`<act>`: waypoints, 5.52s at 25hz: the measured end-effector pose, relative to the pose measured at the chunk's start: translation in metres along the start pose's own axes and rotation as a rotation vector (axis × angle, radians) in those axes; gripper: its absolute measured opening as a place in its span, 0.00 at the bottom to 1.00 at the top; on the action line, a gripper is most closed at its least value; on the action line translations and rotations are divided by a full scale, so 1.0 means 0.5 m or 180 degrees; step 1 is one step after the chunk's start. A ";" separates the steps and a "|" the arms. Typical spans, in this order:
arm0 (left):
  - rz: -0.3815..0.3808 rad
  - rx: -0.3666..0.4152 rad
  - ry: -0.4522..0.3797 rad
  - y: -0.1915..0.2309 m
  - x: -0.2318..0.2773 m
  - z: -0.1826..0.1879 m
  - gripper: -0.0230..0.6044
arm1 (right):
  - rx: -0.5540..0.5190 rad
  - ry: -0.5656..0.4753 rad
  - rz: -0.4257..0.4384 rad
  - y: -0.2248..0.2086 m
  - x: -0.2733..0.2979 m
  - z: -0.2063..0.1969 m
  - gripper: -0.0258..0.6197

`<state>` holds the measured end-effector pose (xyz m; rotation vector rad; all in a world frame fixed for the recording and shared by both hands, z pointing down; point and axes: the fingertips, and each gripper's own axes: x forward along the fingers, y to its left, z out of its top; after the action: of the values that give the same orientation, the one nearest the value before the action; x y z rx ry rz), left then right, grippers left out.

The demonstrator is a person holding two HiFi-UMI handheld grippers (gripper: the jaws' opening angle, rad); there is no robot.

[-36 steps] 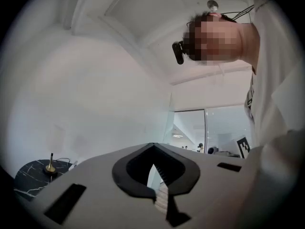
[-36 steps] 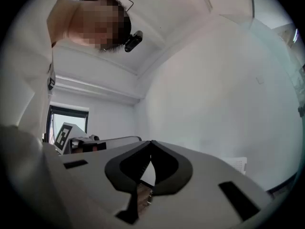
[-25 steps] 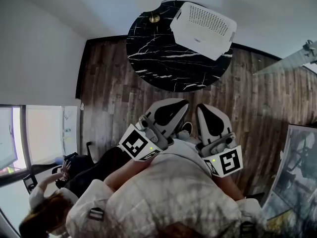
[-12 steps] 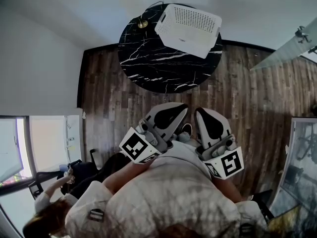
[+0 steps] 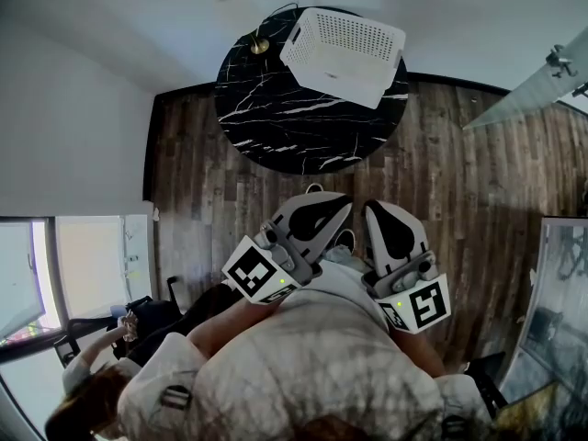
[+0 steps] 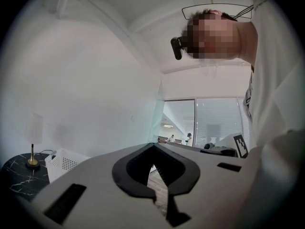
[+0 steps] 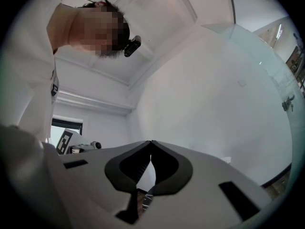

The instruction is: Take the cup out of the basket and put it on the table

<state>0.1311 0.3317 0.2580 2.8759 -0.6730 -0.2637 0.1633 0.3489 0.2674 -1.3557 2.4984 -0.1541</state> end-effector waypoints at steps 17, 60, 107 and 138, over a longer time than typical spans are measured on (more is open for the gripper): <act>0.0154 -0.0132 -0.0231 0.354 0.002 0.067 0.05 | -0.0171 0.0264 0.0190 -0.047 0.352 -0.069 0.05; 0.0194 -0.0203 -0.0159 0.710 0.195 0.113 0.05 | -0.0417 0.0366 -0.0051 -0.294 0.660 -0.071 0.05; 0.0215 -0.0384 0.2093 0.978 0.363 -0.330 0.05 | -0.1240 0.3583 0.0398 -0.677 0.704 -0.636 0.15; 0.0024 -0.0375 0.2770 0.992 0.384 -0.428 0.05 | -0.1550 0.4436 0.0546 -0.752 0.674 -0.814 0.08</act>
<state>0.1368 -0.1652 0.5445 2.4919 -0.4568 0.8644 0.1679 -0.1576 0.6724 -1.4181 3.9893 -0.6862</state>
